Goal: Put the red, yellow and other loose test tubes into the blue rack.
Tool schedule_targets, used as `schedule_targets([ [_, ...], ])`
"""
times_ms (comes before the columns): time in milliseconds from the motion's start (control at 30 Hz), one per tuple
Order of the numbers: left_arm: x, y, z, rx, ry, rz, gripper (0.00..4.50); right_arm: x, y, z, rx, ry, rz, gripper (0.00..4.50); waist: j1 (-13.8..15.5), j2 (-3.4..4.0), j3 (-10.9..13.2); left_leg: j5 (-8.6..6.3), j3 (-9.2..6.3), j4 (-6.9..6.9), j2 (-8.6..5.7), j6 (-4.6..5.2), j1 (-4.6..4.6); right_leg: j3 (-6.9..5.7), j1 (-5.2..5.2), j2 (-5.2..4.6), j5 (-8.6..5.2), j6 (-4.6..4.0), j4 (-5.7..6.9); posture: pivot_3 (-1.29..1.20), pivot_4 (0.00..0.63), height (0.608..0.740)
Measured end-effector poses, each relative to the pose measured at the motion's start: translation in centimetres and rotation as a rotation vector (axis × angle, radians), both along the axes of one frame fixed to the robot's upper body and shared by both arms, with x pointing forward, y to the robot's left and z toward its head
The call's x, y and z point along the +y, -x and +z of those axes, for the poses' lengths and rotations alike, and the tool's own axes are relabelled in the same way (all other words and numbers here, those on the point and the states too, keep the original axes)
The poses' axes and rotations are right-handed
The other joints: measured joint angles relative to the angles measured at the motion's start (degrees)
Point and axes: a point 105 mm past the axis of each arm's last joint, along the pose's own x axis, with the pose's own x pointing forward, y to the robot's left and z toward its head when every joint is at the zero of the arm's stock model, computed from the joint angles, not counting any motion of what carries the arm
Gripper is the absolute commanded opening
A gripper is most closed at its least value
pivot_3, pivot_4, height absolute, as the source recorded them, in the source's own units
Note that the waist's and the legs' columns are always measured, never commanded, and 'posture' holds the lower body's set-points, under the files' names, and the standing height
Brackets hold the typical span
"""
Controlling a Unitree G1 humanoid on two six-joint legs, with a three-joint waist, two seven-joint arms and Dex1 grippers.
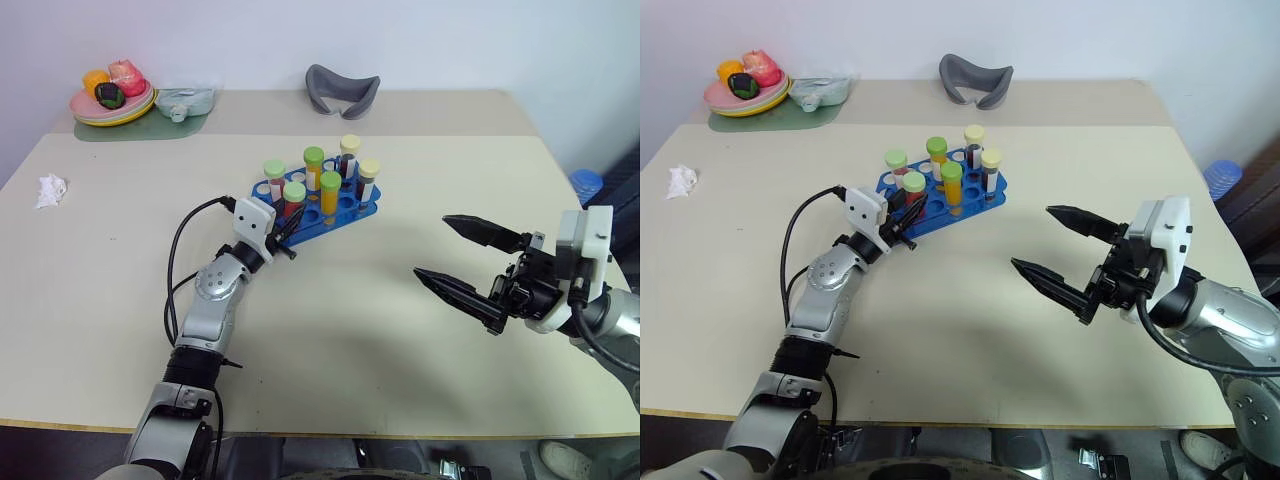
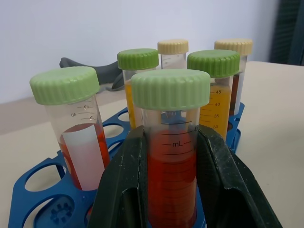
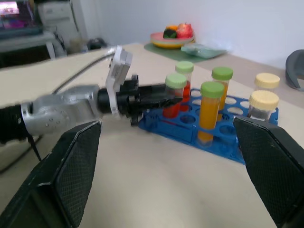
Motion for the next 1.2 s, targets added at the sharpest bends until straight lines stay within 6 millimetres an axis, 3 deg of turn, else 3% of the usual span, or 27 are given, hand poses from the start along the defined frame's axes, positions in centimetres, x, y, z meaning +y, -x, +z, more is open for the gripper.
schedule_targets([
  [433,0.0,0.4,0.1,-0.038,-0.026,-0.035,0.80,-0.9,-0.2,-1.0,0.020,0.066,0.003,4.50,0.1,-0.02,0.0,0.00,0.00,-0.34,0.00,0.00,-0.04,-0.02,0.04,-0.03,0.01,0.01,-0.46,0.00,0.150,0.740],
  [667,0.1,0.8,-1.0,0.015,0.004,-0.066,4.09,-0.9,-0.3,-1.0,0.018,0.063,-0.003,4.50,0.1,-0.04,0.0,0.00,0.00,-0.47,0.00,-0.01,-0.03,-0.04,0.03,-0.05,0.02,0.01,-0.53,0.00,0.150,0.740],
  [800,0.8,1.1,-0.2,-0.005,0.066,-0.031,4.09,-0.9,-0.4,-1.0,0.014,0.057,-0.002,4.50,0.1,-0.05,0.0,0.01,0.00,-0.48,0.00,-0.01,-0.03,-0.03,0.03,-0.06,0.02,0.01,-0.55,0.00,0.150,0.740],
  [1000,1.6,3.8,2.2,-0.057,0.112,-0.091,4.09,-0.6,-0.7,-1.8,0.050,0.024,0.014,4.50,0.1,-0.05,0.0,0.01,0.00,-0.53,0.02,-0.02,-0.02,-0.03,0.02,-0.06,0.02,0.01,-0.55,0.00,0.150,0.740],
  [1200,4.1,6.7,0.4,0.085,-0.011,-0.138,4.09,-1.2,-0.7,-4.1,0.108,0.010,-0.021,4.50,0.1,-0.06,0.1,0.01,0.00,-0.57,0.03,-0.02,0.00,-0.04,0.02,-0.07,0.01,-0.01,-0.57,0.00,0.150,0.740],
])
